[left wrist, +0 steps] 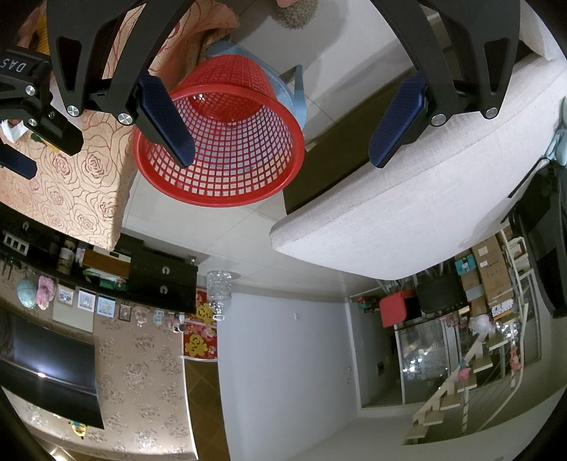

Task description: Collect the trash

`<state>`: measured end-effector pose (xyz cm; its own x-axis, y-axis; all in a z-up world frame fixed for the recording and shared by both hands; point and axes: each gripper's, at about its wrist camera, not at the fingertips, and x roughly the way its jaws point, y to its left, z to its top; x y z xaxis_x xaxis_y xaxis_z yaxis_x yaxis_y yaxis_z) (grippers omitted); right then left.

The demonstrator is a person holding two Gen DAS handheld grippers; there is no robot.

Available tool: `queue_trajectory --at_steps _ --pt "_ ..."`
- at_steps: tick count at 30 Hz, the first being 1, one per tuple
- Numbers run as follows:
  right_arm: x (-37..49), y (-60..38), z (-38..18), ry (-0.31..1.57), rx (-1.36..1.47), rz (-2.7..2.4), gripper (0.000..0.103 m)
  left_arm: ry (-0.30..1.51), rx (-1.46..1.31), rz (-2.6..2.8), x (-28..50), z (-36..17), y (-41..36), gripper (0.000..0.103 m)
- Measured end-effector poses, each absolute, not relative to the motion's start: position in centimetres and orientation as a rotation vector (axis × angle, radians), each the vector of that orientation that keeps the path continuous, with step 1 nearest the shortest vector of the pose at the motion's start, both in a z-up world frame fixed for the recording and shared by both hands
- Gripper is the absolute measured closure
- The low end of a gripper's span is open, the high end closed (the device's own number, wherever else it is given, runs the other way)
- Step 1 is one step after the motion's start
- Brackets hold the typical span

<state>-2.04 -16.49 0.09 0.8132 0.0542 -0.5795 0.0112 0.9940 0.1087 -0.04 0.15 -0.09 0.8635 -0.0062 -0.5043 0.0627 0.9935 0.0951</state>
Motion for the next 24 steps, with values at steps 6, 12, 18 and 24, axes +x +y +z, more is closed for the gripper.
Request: queue_trajectory --at_steps 6,12,18,24 --pt "-2.07 -16.38 0.09 0.622 0.108 0.024 0.006 0.527 0.11 -0.035 -0.03 -0.09 0.12 0.008" --pt "-2.0 -16.56 -0.52 0.62 0.107 0.025 0.006 0.528 0.111 -0.035 -0.02 -0.08 0.11 0.008" --pt "-2.02 -16.53 -0.55 0.62 0.108 0.026 0.006 0.528 0.111 -0.035 -0.01 -0.08 0.08 0.008" --pt "-2.3 -16.21 -0.04 0.62 0.108 0.026 0.006 0.527 0.118 -0.035 -0.08 -0.32 0.05 0.008"
